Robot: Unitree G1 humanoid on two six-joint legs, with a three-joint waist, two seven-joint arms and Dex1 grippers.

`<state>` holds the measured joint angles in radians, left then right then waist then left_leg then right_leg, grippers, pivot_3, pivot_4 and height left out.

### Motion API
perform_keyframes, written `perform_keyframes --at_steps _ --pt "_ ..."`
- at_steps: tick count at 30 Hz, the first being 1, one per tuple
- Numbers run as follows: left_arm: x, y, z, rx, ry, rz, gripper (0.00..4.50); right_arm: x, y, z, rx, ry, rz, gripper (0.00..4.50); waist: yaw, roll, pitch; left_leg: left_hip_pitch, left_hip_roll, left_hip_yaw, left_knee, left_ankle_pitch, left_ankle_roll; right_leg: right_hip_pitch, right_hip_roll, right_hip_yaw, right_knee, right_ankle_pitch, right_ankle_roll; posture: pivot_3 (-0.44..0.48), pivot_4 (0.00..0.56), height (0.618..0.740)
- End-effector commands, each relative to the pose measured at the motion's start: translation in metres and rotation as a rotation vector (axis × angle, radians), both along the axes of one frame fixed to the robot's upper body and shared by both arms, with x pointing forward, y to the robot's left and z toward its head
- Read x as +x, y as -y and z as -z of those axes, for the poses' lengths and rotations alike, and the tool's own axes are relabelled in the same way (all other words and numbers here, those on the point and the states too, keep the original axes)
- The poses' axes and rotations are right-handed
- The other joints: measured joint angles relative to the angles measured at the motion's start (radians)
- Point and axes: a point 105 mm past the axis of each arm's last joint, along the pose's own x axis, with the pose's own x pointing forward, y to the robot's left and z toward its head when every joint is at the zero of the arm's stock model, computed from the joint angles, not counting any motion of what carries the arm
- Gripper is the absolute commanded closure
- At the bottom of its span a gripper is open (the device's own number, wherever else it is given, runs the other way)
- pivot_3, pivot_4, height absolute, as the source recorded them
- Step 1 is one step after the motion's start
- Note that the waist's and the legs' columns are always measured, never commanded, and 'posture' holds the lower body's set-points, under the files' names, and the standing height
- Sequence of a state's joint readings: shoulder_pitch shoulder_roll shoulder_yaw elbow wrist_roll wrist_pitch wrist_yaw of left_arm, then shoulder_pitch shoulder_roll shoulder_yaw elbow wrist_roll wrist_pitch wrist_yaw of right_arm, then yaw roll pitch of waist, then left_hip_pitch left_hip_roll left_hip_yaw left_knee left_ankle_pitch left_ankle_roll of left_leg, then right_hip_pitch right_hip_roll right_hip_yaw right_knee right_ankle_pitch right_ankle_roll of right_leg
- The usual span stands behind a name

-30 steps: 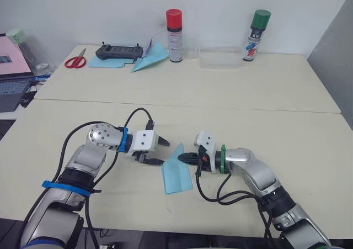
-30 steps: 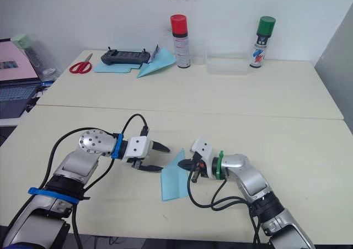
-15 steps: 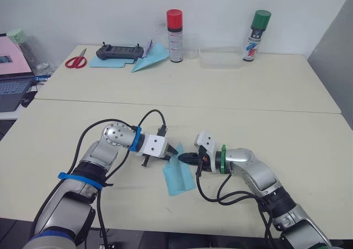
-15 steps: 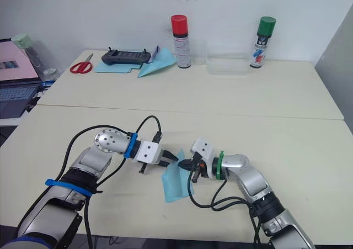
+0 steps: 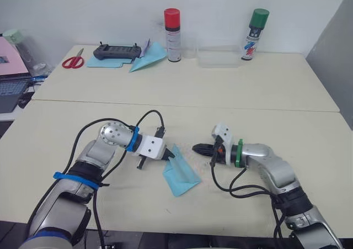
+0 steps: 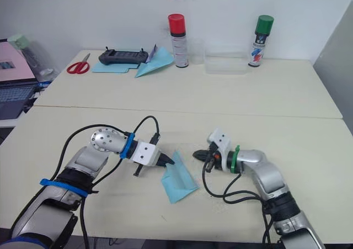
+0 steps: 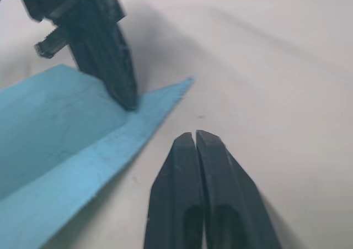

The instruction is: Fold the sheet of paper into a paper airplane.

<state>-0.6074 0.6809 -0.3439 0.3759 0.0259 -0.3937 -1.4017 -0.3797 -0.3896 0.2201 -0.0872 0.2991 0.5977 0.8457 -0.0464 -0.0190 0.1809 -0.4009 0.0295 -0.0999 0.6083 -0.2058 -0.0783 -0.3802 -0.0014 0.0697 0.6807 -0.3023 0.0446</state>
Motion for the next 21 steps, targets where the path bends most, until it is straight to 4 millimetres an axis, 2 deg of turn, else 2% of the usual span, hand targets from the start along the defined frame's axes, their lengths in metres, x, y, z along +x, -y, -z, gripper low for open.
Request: perform_keyframes --at_steps 1,6,9,10,13,16,18,21 --pt "0.003 -0.018 -0.018 0.078 0.059 -0.11 4.5 -0.001 0.014 -0.024 0.017 0.088 0.004 3.16 -0.006 0.0 0.002 0.0 0.0 0.0 0.0 0.0 0.0 0.0 0.0 0.0 0.0 0.0 0.0 0.0 0.15 0.74" --pt "-0.007 -0.028 -0.034 0.098 0.043 -0.291 4.5 -0.013 0.024 -0.03 -0.021 0.144 -0.025 1.33 -0.012 0.0 0.004 0.0 0.0 0.0 -0.001 0.0 0.0 0.0 0.0 0.0 0.0 0.0 0.0 0.0 0.15 0.74" --pt "-0.015 -0.032 -0.033 0.12 0.031 -0.375 4.5 -0.017 0.026 -0.029 -0.041 0.183 -0.031 0.3 -0.011 0.0 0.005 0.0 0.0 0.0 0.0 0.0 0.0 -0.001 0.0 0.0 0.0 0.0 0.0 0.0 0.15 0.74" --pt "-0.016 -0.031 -0.031 0.109 0.017 -0.451 4.5 -0.024 0.024 -0.027 -0.047 0.182 -0.056 0.04 -0.012 0.0 0.005 0.0 0.0 0.0 0.0 0.0 0.0 -0.001 0.0 0.0 0.0 0.0 0.0 0.0 0.15 0.74" --pt "-0.016 -0.025 -0.028 0.086 0.011 -0.588 4.5 -0.036 0.017 -0.027 -0.049 0.206 -0.129 0.04 -0.011 -0.001 0.006 -0.001 0.0 0.0 0.0 0.0 0.0 -0.001 0.0 0.0 0.0 -0.001 0.0 0.0 0.15 0.74" --pt "-0.013 -0.013 -0.024 0.079 0.04 -0.634 4.5 -0.042 0.007 -0.032 -0.032 0.223 -0.184 0.04 -0.011 -0.001 0.007 0.0 0.0 0.0 0.0 0.0 0.0 0.0 0.0 0.0 0.0 0.0 0.0 0.0 0.15 0.74" --pt "-0.008 -0.009 -0.026 0.055 0.058 -0.65 4.5 -0.041 0.009 -0.029 -0.058 0.225 -0.198 0.04 -0.011 -0.001 0.007 0.0 0.0 0.0 0.001 0.0 0.0 0.0 0.0 0.001 0.0 0.0 0.0 0.0 0.15 0.74" --pt "-0.008 -0.004 -0.029 0.03 0.049 -0.645 3.72 -0.04 0.013 -0.025 -0.097 0.247 -0.208 0.0 -0.01 -0.002 0.007 0.0 0.0 0.0 0.001 0.0 0.0 0.0 0.0 0.001 0.0 0.0 0.001 0.0 0.15 0.74"
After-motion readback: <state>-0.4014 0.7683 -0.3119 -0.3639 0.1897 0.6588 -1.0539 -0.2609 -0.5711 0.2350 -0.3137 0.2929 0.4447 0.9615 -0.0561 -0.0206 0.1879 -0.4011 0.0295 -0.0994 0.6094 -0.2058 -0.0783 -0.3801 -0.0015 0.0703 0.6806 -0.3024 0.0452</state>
